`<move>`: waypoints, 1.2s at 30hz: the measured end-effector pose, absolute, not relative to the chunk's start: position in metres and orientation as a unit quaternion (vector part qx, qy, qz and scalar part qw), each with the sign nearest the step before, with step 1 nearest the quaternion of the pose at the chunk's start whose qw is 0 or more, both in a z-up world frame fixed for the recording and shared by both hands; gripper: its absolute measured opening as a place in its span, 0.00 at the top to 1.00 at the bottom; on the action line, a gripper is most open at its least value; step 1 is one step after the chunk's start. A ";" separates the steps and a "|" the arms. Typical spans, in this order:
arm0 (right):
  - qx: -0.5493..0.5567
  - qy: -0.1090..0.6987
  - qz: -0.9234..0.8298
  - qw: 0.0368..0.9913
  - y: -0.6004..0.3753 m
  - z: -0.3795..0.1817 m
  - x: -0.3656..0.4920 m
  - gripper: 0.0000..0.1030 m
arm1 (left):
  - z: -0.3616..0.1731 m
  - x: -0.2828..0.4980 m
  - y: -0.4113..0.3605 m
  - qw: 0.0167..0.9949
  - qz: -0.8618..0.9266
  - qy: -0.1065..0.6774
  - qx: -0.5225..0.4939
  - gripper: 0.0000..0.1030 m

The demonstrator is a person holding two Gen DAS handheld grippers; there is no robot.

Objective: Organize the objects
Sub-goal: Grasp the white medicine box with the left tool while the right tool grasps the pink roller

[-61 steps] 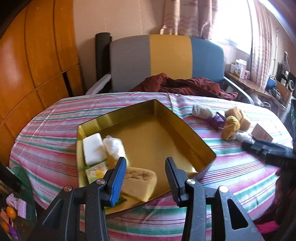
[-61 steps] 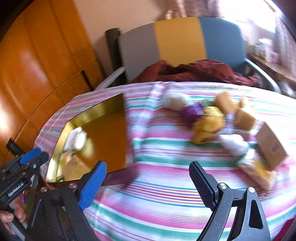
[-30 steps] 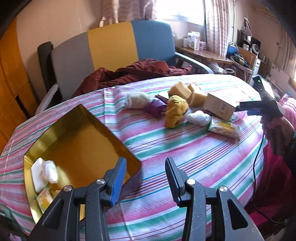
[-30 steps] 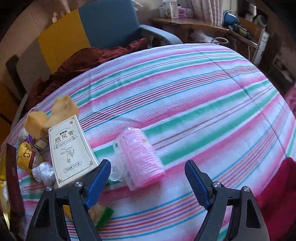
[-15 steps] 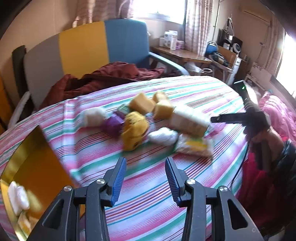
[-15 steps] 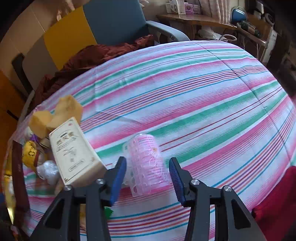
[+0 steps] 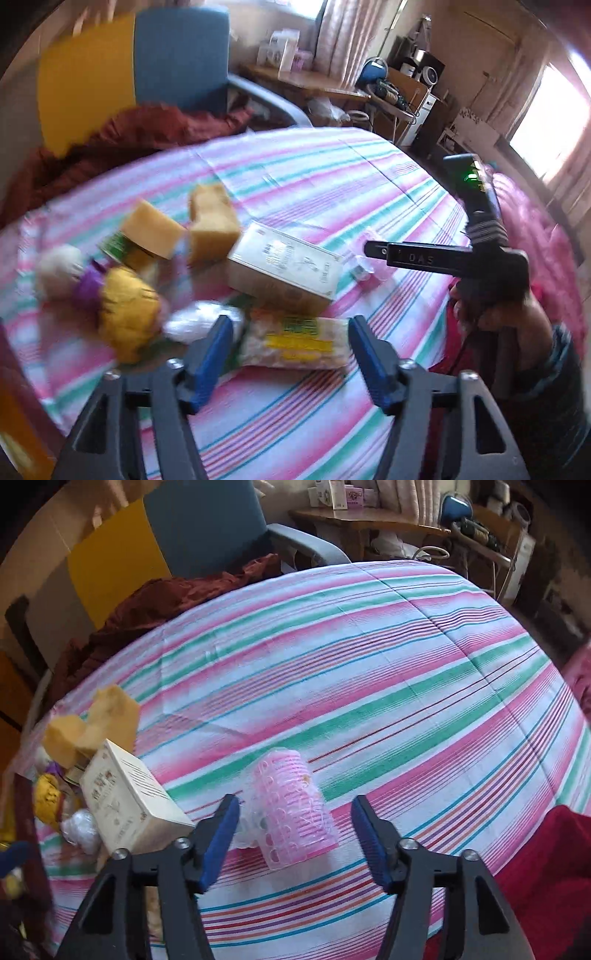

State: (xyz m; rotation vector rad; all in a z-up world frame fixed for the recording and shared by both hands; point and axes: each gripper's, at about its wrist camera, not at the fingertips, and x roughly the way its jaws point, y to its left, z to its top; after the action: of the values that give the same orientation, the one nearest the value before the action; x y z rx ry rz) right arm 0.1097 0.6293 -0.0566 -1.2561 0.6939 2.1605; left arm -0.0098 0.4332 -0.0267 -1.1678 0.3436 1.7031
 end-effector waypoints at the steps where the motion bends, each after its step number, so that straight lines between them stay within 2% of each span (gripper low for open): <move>1: -0.461 0.260 0.805 0.267 0.629 -0.054 0.109 0.30 | -0.032 -0.012 0.438 0.502 0.691 0.131 -0.503 0.31; 4: -0.448 0.261 0.815 0.260 0.627 -0.046 0.109 0.29 | -0.045 -0.021 0.451 0.494 0.669 0.085 -0.549 0.31; 7: -0.431 0.272 0.820 0.259 0.628 -0.040 0.113 0.29 | -0.052 -0.027 0.468 0.480 0.669 0.074 -0.563 0.30; 14: -0.418 0.292 0.821 0.257 0.630 -0.037 0.113 0.29 | -0.075 -0.048 0.507 0.429 0.663 0.050 -0.611 0.23; 19: -0.410 0.299 0.820 0.264 0.634 -0.034 0.116 0.29 | -0.078 -0.054 0.526 0.402 0.679 0.074 -0.610 0.22; 29: -0.380 0.346 0.802 0.304 0.658 -0.030 0.138 0.27 | -0.095 -0.046 0.574 0.376 0.697 0.173 -0.586 0.22; 30: -0.380 0.346 0.802 0.304 0.658 -0.029 0.138 0.26 | -0.097 -0.045 0.573 0.375 0.699 0.178 -0.583 0.23; 31: -0.382 0.345 0.803 0.302 0.657 -0.029 0.137 0.26 | -0.098 -0.044 0.570 0.376 0.701 0.180 -0.578 0.29; 32: -0.383 0.344 0.803 0.301 0.657 -0.030 0.136 0.25 | -0.098 -0.043 0.564 0.379 0.705 0.178 -0.572 0.38; 34: -0.387 0.343 0.803 0.297 0.658 -0.031 0.134 0.24 | -0.097 -0.042 0.556 0.388 0.708 0.180 -0.562 0.50; 36: -0.393 0.338 0.803 0.293 0.657 -0.032 0.132 0.19 | -0.089 -0.042 0.545 0.407 0.710 0.173 -0.548 0.50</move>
State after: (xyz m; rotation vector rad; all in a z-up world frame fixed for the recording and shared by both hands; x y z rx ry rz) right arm 0.1315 0.6574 -0.0322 -1.0473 0.8998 2.1403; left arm -0.0421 0.5448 -0.0891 -1.3819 0.4355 1.7917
